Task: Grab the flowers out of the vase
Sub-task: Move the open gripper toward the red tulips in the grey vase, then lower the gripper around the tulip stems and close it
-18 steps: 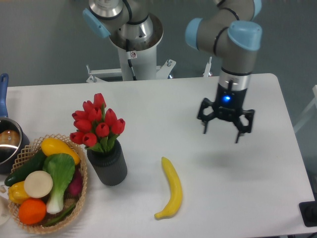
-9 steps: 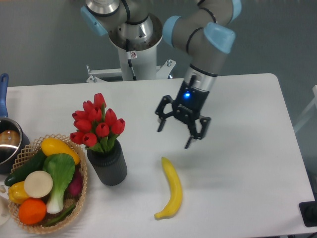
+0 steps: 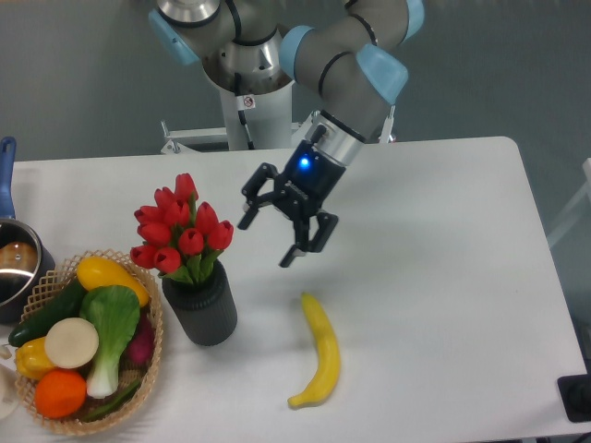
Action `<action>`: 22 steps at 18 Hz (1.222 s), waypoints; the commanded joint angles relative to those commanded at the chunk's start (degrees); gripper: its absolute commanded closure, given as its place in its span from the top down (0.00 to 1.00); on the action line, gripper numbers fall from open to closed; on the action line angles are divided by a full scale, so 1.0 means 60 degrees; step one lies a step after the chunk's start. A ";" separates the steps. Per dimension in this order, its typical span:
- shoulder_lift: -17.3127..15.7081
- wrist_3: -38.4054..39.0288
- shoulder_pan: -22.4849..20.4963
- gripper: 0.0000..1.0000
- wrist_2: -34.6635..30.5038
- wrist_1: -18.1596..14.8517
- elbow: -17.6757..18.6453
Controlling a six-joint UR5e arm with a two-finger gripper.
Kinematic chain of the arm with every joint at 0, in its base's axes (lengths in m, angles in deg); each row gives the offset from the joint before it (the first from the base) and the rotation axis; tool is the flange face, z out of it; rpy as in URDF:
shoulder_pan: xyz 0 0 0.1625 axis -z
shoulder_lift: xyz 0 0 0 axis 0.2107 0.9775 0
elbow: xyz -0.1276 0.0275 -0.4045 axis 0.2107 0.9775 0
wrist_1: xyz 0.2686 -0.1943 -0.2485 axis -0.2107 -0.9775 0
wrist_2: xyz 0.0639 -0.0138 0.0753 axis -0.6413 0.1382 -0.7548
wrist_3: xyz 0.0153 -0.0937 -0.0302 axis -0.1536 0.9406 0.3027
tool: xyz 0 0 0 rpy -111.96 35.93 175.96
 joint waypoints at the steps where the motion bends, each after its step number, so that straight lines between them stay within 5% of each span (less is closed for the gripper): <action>1: 0.0000 0.0044 0.0103 1.00 0.0015 0.0000 0.0029; 15: 0.1069 0.0044 0.0953 1.00 0.1509 0.0029 -0.0410; 18: 0.1055 0.0044 0.0953 0.29 0.1509 0.0029 -0.0410; 19: 0.1040 0.0044 0.0939 0.15 0.1509 0.0029 -0.0410; 22: 0.1069 0.0044 0.0939 0.00 0.1509 0.0015 -0.0439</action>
